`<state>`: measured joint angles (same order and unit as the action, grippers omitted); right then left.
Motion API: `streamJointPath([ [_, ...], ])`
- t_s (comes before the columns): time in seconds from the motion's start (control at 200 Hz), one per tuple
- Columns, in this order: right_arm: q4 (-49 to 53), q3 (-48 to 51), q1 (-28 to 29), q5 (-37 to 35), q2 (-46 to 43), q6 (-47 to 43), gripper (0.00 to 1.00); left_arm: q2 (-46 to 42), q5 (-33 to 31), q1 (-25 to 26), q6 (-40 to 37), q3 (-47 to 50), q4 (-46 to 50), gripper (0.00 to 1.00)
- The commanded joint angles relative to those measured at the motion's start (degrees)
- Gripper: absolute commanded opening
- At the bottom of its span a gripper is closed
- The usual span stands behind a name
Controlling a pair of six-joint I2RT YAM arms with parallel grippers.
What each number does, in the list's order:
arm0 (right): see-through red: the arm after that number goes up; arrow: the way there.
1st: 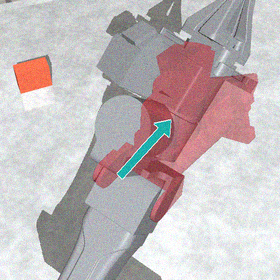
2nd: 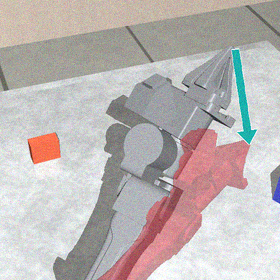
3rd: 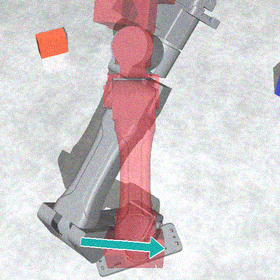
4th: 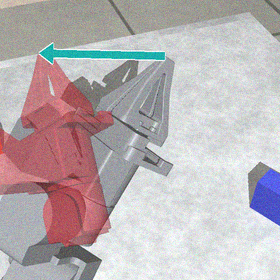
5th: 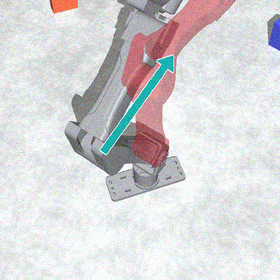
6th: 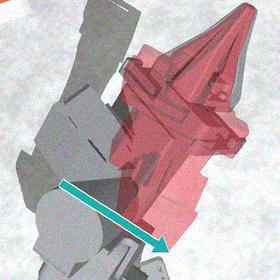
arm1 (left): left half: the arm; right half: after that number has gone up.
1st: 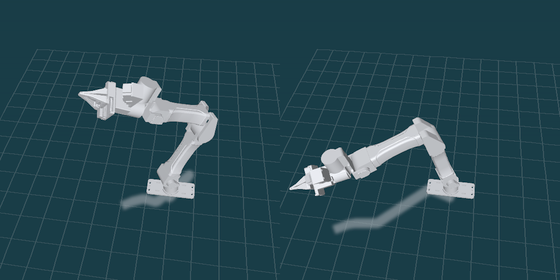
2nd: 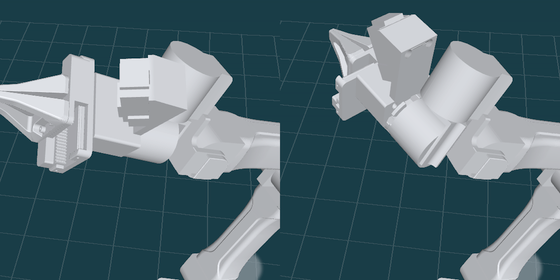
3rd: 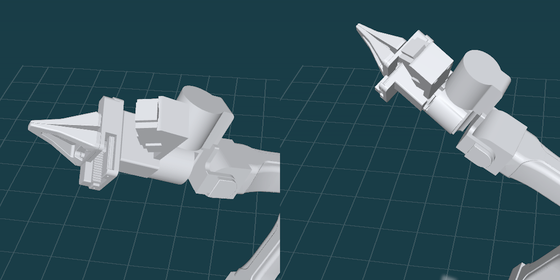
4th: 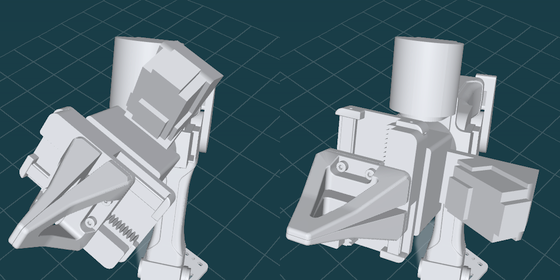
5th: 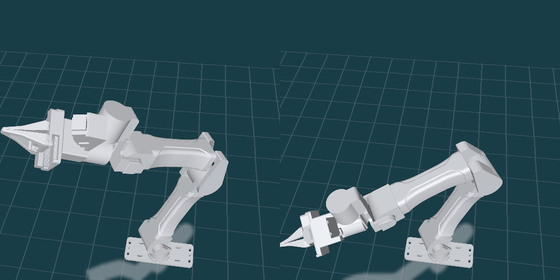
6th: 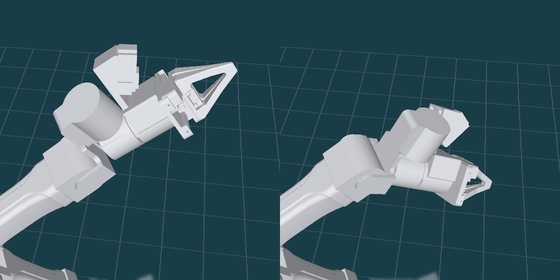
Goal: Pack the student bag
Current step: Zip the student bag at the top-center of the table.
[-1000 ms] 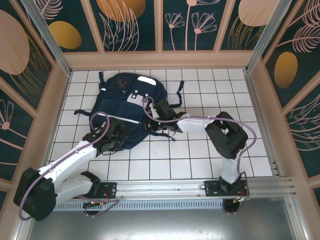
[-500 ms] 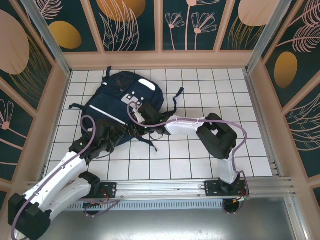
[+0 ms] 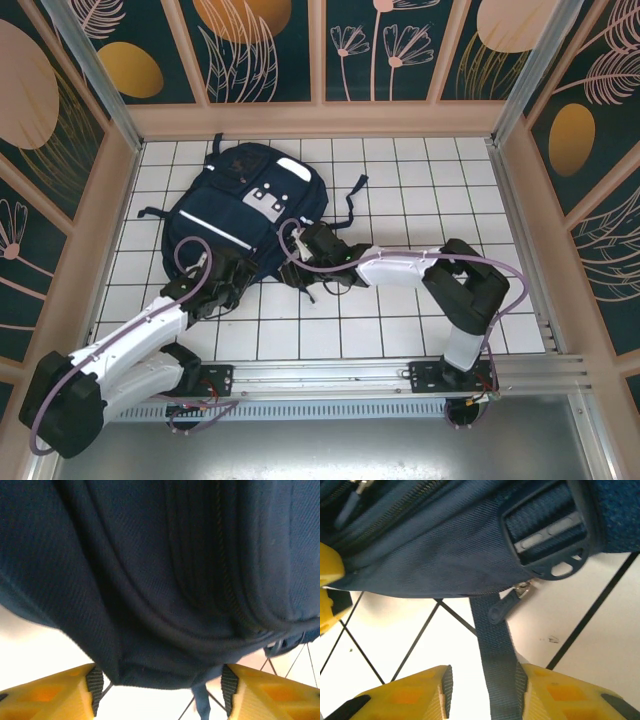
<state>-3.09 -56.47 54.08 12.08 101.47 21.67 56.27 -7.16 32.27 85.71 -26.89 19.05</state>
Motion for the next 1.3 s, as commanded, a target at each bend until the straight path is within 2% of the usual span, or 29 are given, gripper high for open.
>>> streamJointPath([
  [0.0,-4.5,-0.9,-0.6,0.3,2.1,1.7,0.41,1.9,-5.6,0.1,-0.5,-0.5,-2.3,0.59],
  [0.36,-5.7,-6.9,-1.2,0.9,10.9,4.8,0.4,5.5,-5.7,0.1,-1.9,-1.0,-4.4,0.35],
  [0.565,-5.5,-7.9,-1.2,-0.2,14.1,5.7,0.4,6.2,-7.0,0.0,-2.3,-1.8,-4.1,0.1],
  [0.64,-5.2,-8.5,-1.2,-0.8,15.0,5.8,0.32,6.3,-7.0,0.1,-2.3,-2.1,-4.1,0.0],
  [0.74,-3.1,-9.2,-1.2,-3.3,15.5,6.1,0.09,6.1,-7.5,0.1,-2.4,-3.0,-2.9,0.0],
  [0.801,-1.7,-9.1,-1.3,-6.4,15.0,6.1,0.0,5.4,-8.1,0.0,-2.6,-3.6,-1.8,0.0],
  [1.016,2.7,-6.8,-3.6,-16.2,11.2,6.9,0.0,0.8,-12.3,0.0,-3.4,-5.2,4.2,0.0],
  [1.206,5.8,-5.8,-8.6,-19.8,10.2,7.4,0.0,-1.9,-14.3,0.1,-3.5,-5.2,8.9,0.0],
  [1.296,6.2,-5.2,-11.6,-18.7,9.8,7.7,0.0,-3.5,-14.1,0.0,-3.3,-4.6,9.0,0.0],
])
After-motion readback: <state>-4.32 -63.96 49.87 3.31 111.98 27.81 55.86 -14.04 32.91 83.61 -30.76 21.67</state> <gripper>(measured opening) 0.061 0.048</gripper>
